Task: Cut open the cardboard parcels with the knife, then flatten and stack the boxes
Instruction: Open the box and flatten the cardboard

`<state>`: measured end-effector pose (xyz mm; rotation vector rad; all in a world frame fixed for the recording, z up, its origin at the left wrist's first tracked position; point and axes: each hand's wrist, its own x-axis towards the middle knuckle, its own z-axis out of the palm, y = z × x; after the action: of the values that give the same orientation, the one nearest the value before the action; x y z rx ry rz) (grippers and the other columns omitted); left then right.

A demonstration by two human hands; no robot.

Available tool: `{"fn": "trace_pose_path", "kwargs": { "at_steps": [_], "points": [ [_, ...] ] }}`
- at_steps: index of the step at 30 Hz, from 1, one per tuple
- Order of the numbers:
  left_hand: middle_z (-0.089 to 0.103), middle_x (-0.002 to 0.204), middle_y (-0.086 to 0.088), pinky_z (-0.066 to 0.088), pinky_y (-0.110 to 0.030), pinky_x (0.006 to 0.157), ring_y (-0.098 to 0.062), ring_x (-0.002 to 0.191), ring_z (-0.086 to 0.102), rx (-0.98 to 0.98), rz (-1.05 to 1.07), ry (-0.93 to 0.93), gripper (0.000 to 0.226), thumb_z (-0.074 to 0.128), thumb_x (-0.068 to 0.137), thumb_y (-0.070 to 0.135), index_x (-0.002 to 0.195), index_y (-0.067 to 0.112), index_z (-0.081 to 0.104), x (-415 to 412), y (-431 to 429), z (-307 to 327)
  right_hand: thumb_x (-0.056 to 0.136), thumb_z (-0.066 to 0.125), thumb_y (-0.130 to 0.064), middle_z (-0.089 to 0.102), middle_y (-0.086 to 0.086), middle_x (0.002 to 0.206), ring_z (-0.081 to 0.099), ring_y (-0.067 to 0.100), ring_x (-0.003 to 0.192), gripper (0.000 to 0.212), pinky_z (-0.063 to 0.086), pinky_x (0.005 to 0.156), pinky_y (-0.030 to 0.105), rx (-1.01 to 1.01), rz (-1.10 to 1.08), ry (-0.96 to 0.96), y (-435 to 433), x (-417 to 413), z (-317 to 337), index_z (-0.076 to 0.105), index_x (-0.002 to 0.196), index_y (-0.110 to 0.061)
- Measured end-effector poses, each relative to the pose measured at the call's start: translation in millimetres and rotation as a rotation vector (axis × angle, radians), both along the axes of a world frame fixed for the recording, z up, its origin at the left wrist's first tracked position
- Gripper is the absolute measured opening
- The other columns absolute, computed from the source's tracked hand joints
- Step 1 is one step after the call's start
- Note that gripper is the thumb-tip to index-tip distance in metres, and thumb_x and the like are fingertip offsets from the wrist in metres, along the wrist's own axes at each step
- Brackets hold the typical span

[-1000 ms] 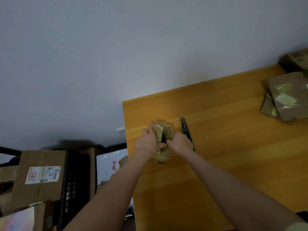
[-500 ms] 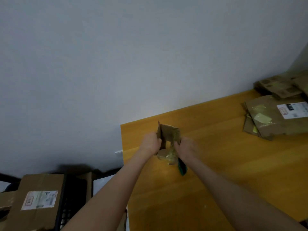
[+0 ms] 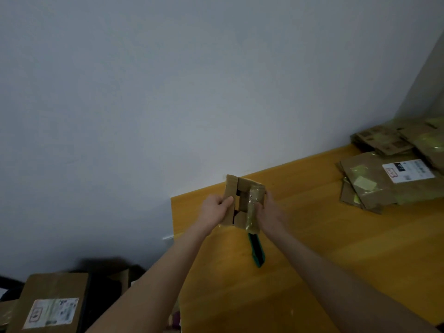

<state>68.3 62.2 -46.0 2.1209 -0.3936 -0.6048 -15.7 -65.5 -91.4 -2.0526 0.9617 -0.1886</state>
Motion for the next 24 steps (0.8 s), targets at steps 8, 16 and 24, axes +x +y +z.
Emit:
{"fn": "trace_pose_path", "kwargs": {
  "at_steps": [8,16,24],
  "points": [
    [0.056,0.074,-0.008,0.038,-0.029,0.061,-0.02,0.068,0.05,0.244,-0.18,-0.202,0.036,0.046,0.101,0.031,0.074,0.008,0.054,-11.3,-7.0,-0.6,0.087,0.054,-0.05,0.06,0.006,0.111,0.06,0.026,0.098,0.045,0.052,0.08,0.037,-0.101,0.021,0.23,-7.5,8.7,3.1,0.053,0.116,-0.016],
    [0.066,0.088,-0.01,0.047,-0.035,0.078,-0.024,0.083,0.059,-0.068,0.051,0.087,0.03,0.052,0.099,0.032,0.085,0.009,0.065,15.3,23.5,-8.3,0.098,0.056,-0.02,0.059,0.006,0.103,0.056,0.024,0.097,0.015,0.049,0.085,0.038,0.633,-0.141,-0.179,-16.4,-5.5,11.5,0.056,0.109,-0.011],
    [0.068,0.081,-0.008,0.051,-0.035,0.075,-0.022,0.08,0.062,-0.197,0.182,0.161,0.03,0.062,0.093,0.034,0.081,0.007,0.07,18.1,25.8,-2.7,0.094,0.061,-0.028,0.056,0.011,0.128,0.054,0.025,0.108,0.048,0.048,0.088,0.04,0.231,-0.052,-0.026,-16.3,-1.1,7.6,0.043,0.134,-0.011]
  ]
}}
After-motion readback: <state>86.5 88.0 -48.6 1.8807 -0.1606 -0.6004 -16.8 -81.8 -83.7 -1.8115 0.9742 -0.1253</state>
